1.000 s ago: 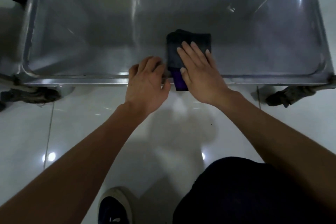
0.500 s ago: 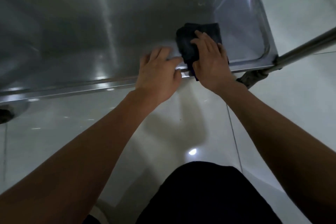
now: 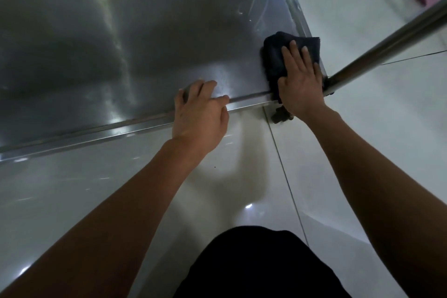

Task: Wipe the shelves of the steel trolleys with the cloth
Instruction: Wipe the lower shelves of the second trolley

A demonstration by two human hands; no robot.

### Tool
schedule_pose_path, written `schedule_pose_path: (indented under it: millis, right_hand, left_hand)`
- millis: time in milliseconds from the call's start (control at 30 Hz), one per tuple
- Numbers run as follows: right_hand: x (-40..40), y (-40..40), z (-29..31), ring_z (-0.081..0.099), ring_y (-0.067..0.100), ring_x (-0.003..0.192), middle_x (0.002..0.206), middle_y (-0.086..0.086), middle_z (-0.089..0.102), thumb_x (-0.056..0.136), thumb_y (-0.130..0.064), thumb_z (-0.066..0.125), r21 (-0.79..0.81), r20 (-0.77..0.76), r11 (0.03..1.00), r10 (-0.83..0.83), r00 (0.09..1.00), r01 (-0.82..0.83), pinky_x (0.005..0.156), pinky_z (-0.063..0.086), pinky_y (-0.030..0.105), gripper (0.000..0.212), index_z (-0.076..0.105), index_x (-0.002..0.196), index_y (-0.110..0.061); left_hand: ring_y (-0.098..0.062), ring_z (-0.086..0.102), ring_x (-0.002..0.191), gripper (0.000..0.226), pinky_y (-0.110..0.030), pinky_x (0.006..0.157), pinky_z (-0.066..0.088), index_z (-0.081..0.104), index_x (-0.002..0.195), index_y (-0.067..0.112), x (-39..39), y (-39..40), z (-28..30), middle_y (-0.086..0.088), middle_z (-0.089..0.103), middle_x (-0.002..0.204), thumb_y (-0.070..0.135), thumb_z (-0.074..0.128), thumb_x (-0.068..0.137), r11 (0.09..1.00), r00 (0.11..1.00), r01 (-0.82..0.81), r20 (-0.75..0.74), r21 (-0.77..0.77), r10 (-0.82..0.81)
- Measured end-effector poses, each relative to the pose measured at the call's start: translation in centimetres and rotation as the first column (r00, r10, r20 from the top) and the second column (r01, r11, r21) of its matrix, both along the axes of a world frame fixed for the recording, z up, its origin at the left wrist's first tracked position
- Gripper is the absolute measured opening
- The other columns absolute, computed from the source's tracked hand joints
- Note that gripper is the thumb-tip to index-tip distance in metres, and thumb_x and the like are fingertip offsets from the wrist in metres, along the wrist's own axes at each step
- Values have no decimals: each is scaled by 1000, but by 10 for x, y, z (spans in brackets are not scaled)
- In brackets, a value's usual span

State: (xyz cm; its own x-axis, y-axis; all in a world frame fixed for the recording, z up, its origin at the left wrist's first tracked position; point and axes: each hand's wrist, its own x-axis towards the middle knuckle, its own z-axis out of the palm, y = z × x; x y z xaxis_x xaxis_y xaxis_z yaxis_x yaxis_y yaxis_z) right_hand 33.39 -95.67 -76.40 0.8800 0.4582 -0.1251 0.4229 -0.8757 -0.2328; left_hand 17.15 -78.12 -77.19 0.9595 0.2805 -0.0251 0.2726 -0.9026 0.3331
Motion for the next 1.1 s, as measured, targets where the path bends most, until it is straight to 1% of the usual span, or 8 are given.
schedule_pose_path:
  millis: [167,300,433,600,700,800,933,1100]
  right_hand:
    - [8,9,1,-2,21,154,168,1,4,99,-17,35,13,18,1000,-13,1000,12,124,4,50,64,14,160,-20]
    - [4,39,4,1,21,154,167,2,9,97,-11,39,76,3,997,31,1000,-31,125,5,50,64,20,158,-17]
    - [-15,82,-1,4,25,154,167,7,10,99,-13,42,68,50,985,156,986,-159,124,7,51,62,21,158,-16]
    - [-47,158,-11,6,31,154,166,10,11,95,-12,49,68,75,932,350,934,-355,123,11,53,69,21,158,-14]
    - [-77,210,-16,11,29,153,165,8,18,94,-11,48,108,125,874,460,879,-473,122,12,49,66,28,157,-18]
    - [-99,252,-16,8,26,154,166,5,16,96,-12,44,139,103,821,545,832,-554,123,8,48,64,27,157,-21]
    - [-100,262,-15,1,22,154,167,1,9,99,-16,43,123,72,816,561,825,-565,124,3,45,64,21,158,-23]
    - [-94,252,-15,3,21,154,167,-2,11,101,-18,42,165,72,828,531,844,-535,124,4,43,60,24,158,-24]
  left_hand:
    - [-27,35,142,32,-51,111,28,70,123,31,1,6,1,-1,48,147,33,52,96,999,999,36,11,-2,-36]
    - [-23,42,138,42,-45,108,32,61,134,28,-2,31,5,0,49,146,34,55,93,998,998,54,38,-34,-52]
    - [-29,46,127,41,-44,99,35,61,130,25,-26,78,10,-2,55,138,30,57,89,992,993,-114,46,63,111]
    - [-33,45,129,38,-51,100,37,64,127,22,-66,136,13,-6,55,137,30,60,90,962,966,-256,-10,96,258]
    - [-33,44,130,43,-52,101,36,61,133,22,-87,155,10,-5,52,142,30,62,91,970,973,-223,-37,93,227]
    - [-34,41,136,48,-54,105,36,56,140,20,-100,160,8,-8,48,148,30,59,93,981,986,-160,-37,108,165]
    - [-32,38,140,48,-53,108,34,50,144,21,-102,158,8,-8,44,151,34,50,98,977,983,-172,-43,127,179]
    - [-30,36,139,47,-51,109,32,52,140,20,-94,151,8,-7,44,149,37,52,96,968,975,-209,-53,138,218]
